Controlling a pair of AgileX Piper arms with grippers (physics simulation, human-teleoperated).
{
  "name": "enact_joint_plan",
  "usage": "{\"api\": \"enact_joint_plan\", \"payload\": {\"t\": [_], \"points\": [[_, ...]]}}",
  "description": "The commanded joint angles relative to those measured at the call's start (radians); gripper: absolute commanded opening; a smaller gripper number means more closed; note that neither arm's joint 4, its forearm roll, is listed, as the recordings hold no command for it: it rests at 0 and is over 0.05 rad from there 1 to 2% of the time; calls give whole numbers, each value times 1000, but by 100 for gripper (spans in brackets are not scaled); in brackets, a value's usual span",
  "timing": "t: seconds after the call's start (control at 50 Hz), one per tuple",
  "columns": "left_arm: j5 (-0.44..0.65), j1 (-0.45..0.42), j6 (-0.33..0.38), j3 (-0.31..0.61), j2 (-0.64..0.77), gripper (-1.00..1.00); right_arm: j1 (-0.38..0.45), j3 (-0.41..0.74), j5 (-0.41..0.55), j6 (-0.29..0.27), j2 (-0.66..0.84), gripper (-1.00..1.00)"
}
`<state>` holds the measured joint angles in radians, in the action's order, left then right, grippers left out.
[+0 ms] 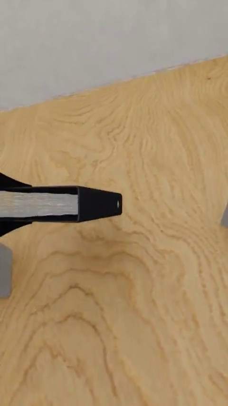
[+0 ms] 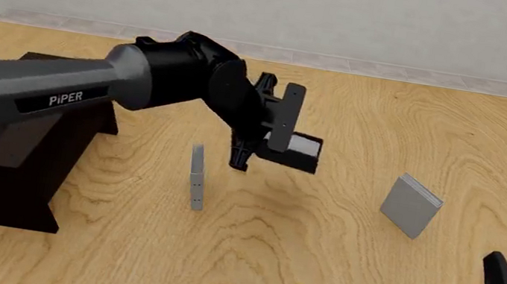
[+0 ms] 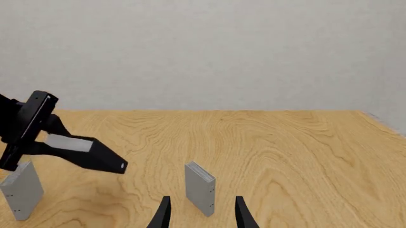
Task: Pick up the book in the middle and place it on the cabinet shelf.
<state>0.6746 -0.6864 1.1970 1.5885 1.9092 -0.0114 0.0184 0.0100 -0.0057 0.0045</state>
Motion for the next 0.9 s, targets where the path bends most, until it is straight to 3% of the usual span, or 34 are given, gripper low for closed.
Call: {"api": "enact_joint_plan", "payload": {"t": [0.02, 0.1, 0.16, 0.28, 0.38, 0.5, 0.6, 0.7, 0.78, 0.9], "points": [[-109, 21, 34, -32, -67, -100, 0, -1, -1, -1, 0, 100], [-150, 19, 43, -86, -97, -100, 0, -2, -2, 0, 0, 100], [-223, 41, 108, -177, -127, -100, 0, 7, 4, 0, 3, 100], [-297, 73, 123, -186, -134, -100, 0, 1, 2, 0, -2, 100], [-329, 87, 178, -269, -171, -100, 0, 0, 1, 0, -1, 100], [-347, 138, 171, -208, -169, -100, 0, 2, 4, 1, -2, 100], [-385, 162, 226, -293, -215, -100, 0, 2, 4, 0, -2, 100], [-376, 184, 216, -290, -242, -100, 0, 2, 4, 0, -2, 100], [-414, 206, 273, -338, -274, -100, 0, 2, 4, 0, -2, 100], [-417, 229, 276, -363, -311, -100, 0, 2, 4, 0, -2, 100]]}}
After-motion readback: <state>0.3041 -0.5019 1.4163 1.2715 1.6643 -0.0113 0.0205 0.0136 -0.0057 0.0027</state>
